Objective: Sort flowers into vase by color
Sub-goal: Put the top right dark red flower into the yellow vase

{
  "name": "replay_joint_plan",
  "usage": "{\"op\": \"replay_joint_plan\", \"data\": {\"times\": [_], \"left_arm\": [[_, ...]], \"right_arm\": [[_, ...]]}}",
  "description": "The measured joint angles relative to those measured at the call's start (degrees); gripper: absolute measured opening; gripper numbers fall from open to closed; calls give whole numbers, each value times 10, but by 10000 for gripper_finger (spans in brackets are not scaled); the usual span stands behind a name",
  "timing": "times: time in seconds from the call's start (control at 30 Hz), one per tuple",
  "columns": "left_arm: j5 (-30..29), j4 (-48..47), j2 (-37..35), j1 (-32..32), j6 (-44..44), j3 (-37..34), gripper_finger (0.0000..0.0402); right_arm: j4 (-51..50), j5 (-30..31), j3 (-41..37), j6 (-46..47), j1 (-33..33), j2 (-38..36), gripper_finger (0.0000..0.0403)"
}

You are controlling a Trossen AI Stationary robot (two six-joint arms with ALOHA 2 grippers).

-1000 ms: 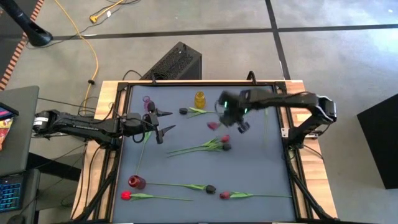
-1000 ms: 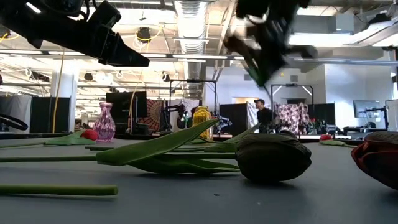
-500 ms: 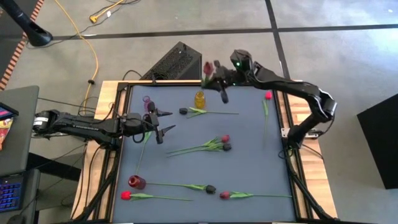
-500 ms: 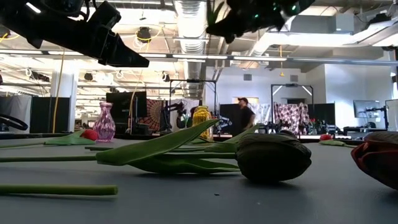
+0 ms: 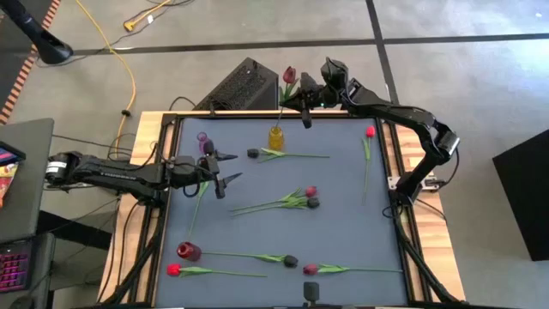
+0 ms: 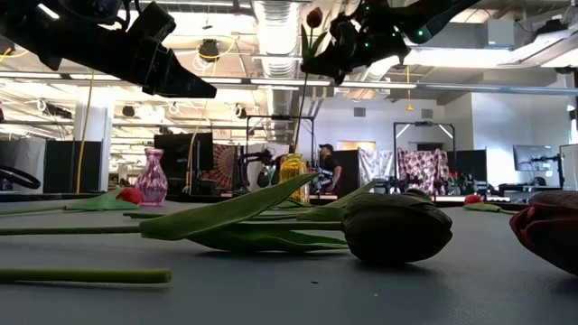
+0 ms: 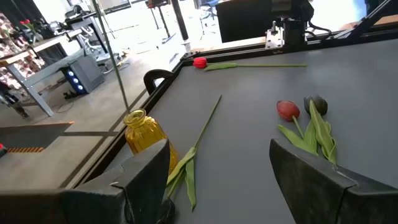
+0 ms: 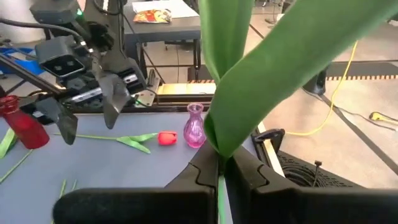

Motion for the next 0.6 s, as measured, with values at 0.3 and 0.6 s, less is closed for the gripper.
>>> {"op": "replay_joint_plan", "data": {"times": [0.3,0.6], "left_arm": [[0,-2,0,0,0,0,265],[-3,-2,0,0,4,0,265]], "right_arm": [[-7,1,0,0,-3,19,38],[-12,9,0,10,5,53,49]]}}
